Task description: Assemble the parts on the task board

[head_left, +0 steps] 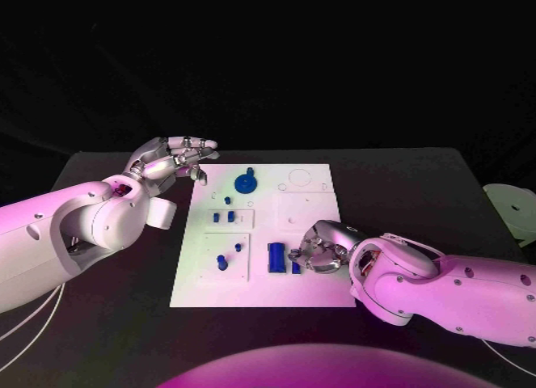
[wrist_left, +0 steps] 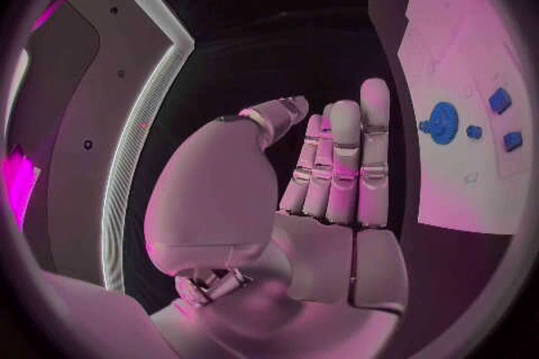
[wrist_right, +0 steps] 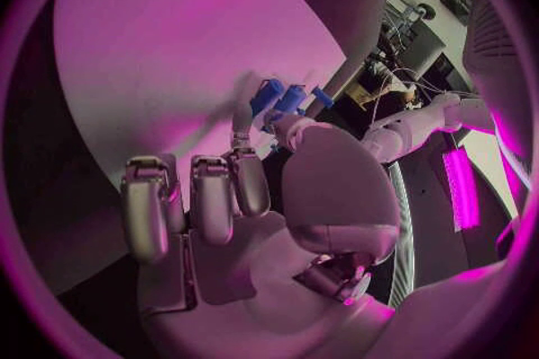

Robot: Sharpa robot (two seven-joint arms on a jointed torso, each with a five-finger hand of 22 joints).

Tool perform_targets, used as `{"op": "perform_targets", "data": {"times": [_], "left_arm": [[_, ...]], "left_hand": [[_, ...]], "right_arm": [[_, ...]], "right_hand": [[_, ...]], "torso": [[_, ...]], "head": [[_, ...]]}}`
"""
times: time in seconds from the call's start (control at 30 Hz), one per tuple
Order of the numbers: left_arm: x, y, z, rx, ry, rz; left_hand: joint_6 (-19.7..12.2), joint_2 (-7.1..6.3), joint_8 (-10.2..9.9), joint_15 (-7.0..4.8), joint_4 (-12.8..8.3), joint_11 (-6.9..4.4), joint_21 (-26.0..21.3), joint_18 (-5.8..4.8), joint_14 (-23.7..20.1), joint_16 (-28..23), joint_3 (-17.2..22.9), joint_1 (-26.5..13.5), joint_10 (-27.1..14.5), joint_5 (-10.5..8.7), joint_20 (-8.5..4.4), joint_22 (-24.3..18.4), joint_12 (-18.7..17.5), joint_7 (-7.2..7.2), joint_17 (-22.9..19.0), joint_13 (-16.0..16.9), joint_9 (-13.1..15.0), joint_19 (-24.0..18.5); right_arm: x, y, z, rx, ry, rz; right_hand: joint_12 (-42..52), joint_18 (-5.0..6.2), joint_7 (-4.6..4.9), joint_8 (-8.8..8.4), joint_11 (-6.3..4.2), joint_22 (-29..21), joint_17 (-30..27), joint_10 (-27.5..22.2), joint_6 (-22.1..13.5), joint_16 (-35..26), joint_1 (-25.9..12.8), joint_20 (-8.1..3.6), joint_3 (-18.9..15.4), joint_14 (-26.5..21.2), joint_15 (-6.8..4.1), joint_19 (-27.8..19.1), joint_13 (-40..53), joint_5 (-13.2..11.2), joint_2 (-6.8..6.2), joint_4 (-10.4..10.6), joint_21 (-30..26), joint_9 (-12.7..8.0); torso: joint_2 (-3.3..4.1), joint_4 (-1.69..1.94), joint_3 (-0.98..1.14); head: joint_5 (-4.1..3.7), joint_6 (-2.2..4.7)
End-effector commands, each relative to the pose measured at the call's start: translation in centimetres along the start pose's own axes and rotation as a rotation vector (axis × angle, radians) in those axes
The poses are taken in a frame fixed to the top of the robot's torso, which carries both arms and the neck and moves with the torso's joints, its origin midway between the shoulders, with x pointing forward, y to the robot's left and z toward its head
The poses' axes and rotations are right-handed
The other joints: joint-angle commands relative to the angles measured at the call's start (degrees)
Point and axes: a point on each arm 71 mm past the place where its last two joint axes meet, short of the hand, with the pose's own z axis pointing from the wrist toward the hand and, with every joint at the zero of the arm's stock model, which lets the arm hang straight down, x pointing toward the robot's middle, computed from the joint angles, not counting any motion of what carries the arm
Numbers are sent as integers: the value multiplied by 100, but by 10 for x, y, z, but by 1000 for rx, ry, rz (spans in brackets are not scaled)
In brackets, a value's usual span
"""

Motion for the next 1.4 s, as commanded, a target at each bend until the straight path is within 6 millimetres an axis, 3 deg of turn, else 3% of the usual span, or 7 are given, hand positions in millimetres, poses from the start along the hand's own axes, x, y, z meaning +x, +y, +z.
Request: {"op": "perform_targets", "data": {"times": [0.03,0.13,0.2,0.6,0.9,1.4], "left_arm": [[3,-1,0,5,22,0],[3,-1,0,5,22,0],[3,-1,0,4,22,0],[3,-1,0,3,26,5],[2,-1,0,1,27,8],[1,0,0,0,27,9]], "left_hand": [[-38,67,36,2,9,-15,-38,39,-28,1,14,8,-37,36,-12,-7,26,-5,-9,5,-4,45],[-38,67,36,2,9,-15,-38,39,-28,1,14,8,-37,36,-12,-7,26,-5,-9,5,-4,45],[-39,70,37,2,7,-16,-38,39,-28,1,17,12,-39,37,-12,-7,28,-6,-9,6,-4,45],[-39,70,37,2,7,-16,-38,39,-28,1,17,12,-39,37,-12,-7,28,-6,-9,6,-4,45],[-40,76,39,1,4,-16,-39,39,-30,1,23,18,-43,39,-13,-8,33,-5,-12,6,-5,46],[-41,79,40,1,2,-16,-40,39,-30,2,27,22,-45,40,-14,-9,36,-5,-13,6,-5,47]], "right_arm": [[2,1,0,-10,10,-20],[2,1,0,-10,8,-19],[2,1,0,-11,8,-19],[0,0,-3,-15,9,-24],[-1,-3,-10,-36,38,-31],[0,-7,-16,-46,68,-31]], "right_hand": [[39,-84,28,-15,-22,1451,811,185,13,41,-104,-16,-61,482,-31,534,714,-159,13,67,25,-11],[46,-86,26,-12,-24,1453,822,190,18,45,-216,-16,-140,485,-33,536,724,-227,32,78,33,-17],[43,-87,15,1,-33,1454,832,193,26,49,-406,-24,-368,486,-45,538,732,253,-1,72,40,-13],[50,-87,8,7,-40,1454,839,198,21,51,-426,-30,-516,487,-46,538,744,260,-38,57,38,-12],[56,-91,5,20,-42,1459,856,205,19,57,-240,-33,-777,490,-49,544,762,-84,-101,69,59,-13],[55,-93,1,23,-44,1462,867,207,18,61,-220,-33,-885,492,-50,547,767,-190,-106,60,68,-17]], "torso": [[-3,-2,4],[-3,-5,5],[-3,-4,4],[-3,2,4],[-3,-11,4],[-4,2,3]], "head": [[9,3],[12,5],[11,7],[1,7],[24,10],[21,14]]}}
